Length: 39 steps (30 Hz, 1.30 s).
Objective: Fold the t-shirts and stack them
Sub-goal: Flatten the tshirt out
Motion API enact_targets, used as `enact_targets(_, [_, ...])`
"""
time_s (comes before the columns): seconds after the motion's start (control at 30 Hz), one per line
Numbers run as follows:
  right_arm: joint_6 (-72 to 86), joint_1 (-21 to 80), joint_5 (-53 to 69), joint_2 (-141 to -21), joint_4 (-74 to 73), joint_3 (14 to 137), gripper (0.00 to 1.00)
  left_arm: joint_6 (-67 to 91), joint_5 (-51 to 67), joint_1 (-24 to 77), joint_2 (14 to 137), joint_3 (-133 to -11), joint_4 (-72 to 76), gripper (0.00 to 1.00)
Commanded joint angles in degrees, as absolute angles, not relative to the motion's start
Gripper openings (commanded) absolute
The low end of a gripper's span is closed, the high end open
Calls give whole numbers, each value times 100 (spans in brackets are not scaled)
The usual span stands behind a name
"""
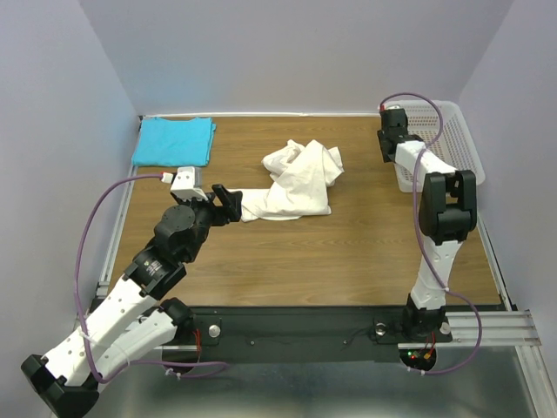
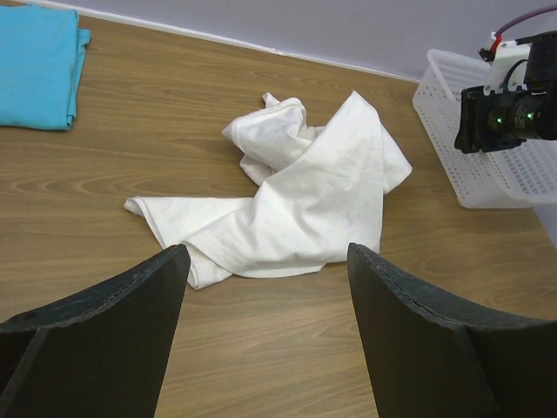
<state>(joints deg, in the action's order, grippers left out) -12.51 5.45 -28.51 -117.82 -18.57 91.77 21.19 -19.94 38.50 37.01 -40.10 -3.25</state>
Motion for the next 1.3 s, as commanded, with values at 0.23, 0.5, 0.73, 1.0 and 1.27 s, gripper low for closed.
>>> enact_targets(0.23, [-1960,255,-2742,-11927,-1433,9492,46,2171,-1995,3832,3700,-3920,-26,85])
enact_targets(0.5, [-2048,114,-2707,-11971,-1389,9606,48,2197,-1978,3832,3674,-3858,-26,85])
enact_targets(0.73, [-2100,53,-2769,-11971,-1389,9685,53,2215,-1951,3832,3700,-3841,-26,85])
enact_targets(1.0, [-2101,53,-1996,-11435,-1389,9510,83,2197,-1951,3832,3683,-3823,-35,85])
enact_targets(1.27, [-2127,79,-1066,-10390,-1582,9238,100,2110,-1951,3832,3788,-3832,219,86])
